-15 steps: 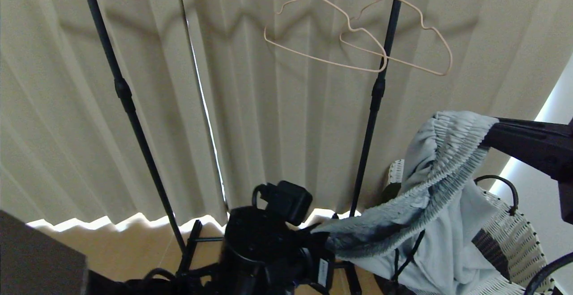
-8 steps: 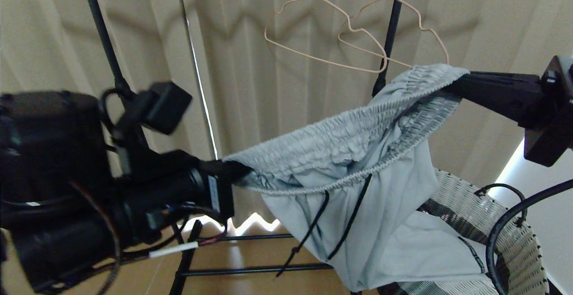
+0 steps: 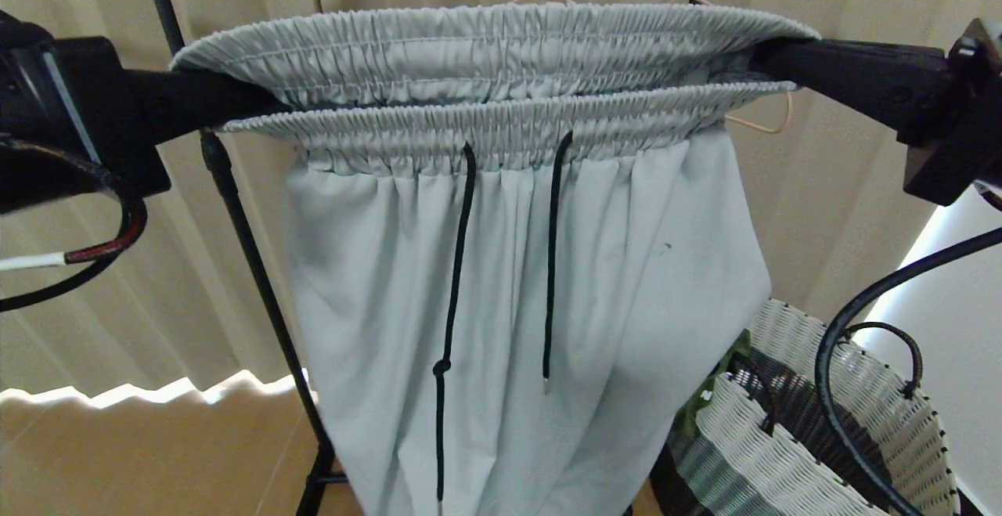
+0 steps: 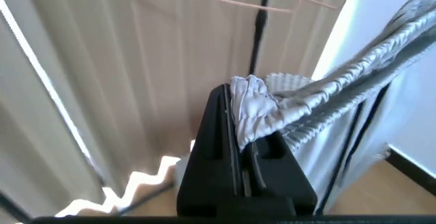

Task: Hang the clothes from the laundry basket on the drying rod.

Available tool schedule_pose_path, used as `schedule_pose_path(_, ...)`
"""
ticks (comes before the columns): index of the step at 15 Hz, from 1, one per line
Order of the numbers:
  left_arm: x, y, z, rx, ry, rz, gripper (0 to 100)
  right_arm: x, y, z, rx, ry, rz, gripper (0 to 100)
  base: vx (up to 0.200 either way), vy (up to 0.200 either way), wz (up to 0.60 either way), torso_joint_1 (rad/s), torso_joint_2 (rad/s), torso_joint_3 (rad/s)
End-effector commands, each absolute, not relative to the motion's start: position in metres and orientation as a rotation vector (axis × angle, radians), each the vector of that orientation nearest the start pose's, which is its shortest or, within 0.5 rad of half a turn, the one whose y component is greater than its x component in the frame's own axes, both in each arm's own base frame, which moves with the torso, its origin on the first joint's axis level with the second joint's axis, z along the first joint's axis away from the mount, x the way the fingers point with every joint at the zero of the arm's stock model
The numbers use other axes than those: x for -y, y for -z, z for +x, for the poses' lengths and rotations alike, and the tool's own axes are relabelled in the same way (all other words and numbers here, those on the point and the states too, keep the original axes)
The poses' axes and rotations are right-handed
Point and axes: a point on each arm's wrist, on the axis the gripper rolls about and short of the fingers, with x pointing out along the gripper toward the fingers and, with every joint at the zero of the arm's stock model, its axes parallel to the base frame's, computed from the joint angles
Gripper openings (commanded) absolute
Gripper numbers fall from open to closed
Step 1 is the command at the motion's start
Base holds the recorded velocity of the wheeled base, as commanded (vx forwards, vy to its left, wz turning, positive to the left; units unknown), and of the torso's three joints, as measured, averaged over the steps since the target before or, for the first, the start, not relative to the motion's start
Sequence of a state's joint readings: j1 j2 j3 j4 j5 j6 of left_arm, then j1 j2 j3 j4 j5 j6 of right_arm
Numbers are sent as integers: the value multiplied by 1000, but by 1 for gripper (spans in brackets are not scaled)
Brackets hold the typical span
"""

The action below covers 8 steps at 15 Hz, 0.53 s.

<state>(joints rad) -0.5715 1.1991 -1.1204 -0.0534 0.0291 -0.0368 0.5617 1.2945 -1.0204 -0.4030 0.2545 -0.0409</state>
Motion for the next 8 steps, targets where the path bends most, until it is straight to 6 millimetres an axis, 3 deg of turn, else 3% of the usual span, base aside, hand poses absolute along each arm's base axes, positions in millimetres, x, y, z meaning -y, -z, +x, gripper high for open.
schedule_pose_path(1, 92, -342, 148, -29, 530, -29, 0, -116, -322, 181, 123, -796, -25, 0, 0, 0, 0, 0, 0, 0)
schedule_pose_path(4, 106, -303, 168, -176, 517, 18, 0, -107, -294, 188, 30, -740, -39, 0, 0, 0, 0, 0, 0, 0)
schedule_pose_path(8, 117, -301, 180, -187, 490, 24, 0, -97, -295, 194, 35, -690, -39, 0, 0, 0, 0, 0, 0, 0)
